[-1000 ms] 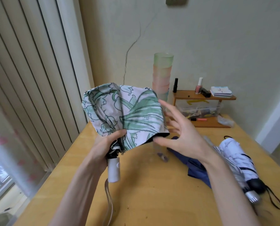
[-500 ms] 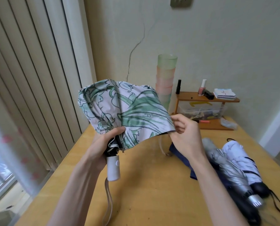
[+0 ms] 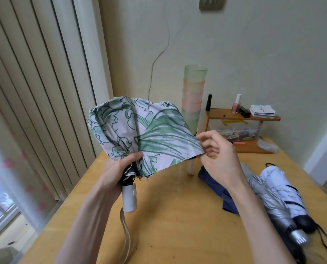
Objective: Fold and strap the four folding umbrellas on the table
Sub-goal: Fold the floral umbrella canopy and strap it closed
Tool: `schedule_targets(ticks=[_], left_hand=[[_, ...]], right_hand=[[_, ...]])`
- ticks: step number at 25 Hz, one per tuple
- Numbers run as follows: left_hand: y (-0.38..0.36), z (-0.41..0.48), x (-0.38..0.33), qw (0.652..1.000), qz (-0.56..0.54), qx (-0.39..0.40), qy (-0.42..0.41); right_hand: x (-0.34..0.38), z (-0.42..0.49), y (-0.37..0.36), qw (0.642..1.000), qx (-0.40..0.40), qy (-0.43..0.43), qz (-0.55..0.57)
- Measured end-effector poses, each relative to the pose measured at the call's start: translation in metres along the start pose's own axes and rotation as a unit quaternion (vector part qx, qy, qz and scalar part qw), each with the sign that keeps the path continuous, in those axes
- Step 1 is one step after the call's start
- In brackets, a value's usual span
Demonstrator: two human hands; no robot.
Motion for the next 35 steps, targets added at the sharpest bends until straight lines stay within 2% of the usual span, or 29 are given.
schedule_targets(ticks=[3, 5, 8, 10, 13, 17, 21, 25, 29, 35], left_hand=[[0.004, -0.003, -0.011, 0.996, 0.072, -0.012, -0.059], [0.007, -0.006, -0.016, 0.990, 0.118, -0.008, -0.081], [0.007, -0.008, -0.019, 0.981, 0.166, 0.026, -0.094], [0.005, -0.009, -0.017, 0.979, 0.178, 0.041, -0.089], [0.002, -0.006, -0.011, 0.970, 0.226, 0.035, -0.089], [0.001, -0.003, -0.005, 0.956, 0.277, 0.048, -0.082], [-0.005, -0.002, -0.001, 0.941, 0.318, 0.074, -0.086], [-0.009, -0.002, -0.001, 0.937, 0.328, 0.080, -0.089], [0.012, 0.003, -0.003, 0.952, 0.295, 0.043, -0.074], [0.020, 0.006, -0.004, 0.953, 0.292, 0.051, -0.066]], right_hand=[[-0.011, -0.011, -0.015, 0.982, 0.176, -0.060, 0.005], [-0.013, -0.019, -0.018, 0.967, 0.239, -0.084, 0.012], [-0.009, -0.010, -0.008, 0.983, 0.167, -0.075, 0.024], [-0.001, -0.002, 0.001, 0.994, 0.106, -0.036, -0.015], [0.018, 0.003, -0.001, 0.997, 0.068, 0.022, 0.017], [0.037, 0.003, -0.020, 0.993, 0.095, 0.065, 0.000], [0.036, 0.001, -0.026, 0.993, 0.106, 0.038, 0.038], [0.017, -0.003, -0.042, 0.985, 0.171, -0.021, -0.035], [0.001, 0.002, 0.007, 0.997, 0.056, -0.026, -0.041], [0.006, -0.006, -0.019, 0.980, 0.195, -0.004, 0.032]])
Point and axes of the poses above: each hand's wrist, its own z-axis towards the middle knuckle, its own y-axis out of the back of the hand, x = y × z, the point moved 10 cm from there along z, towards the middle knuckle, and after that the axes turned 10 degrees about y, right-handed, at the moved point
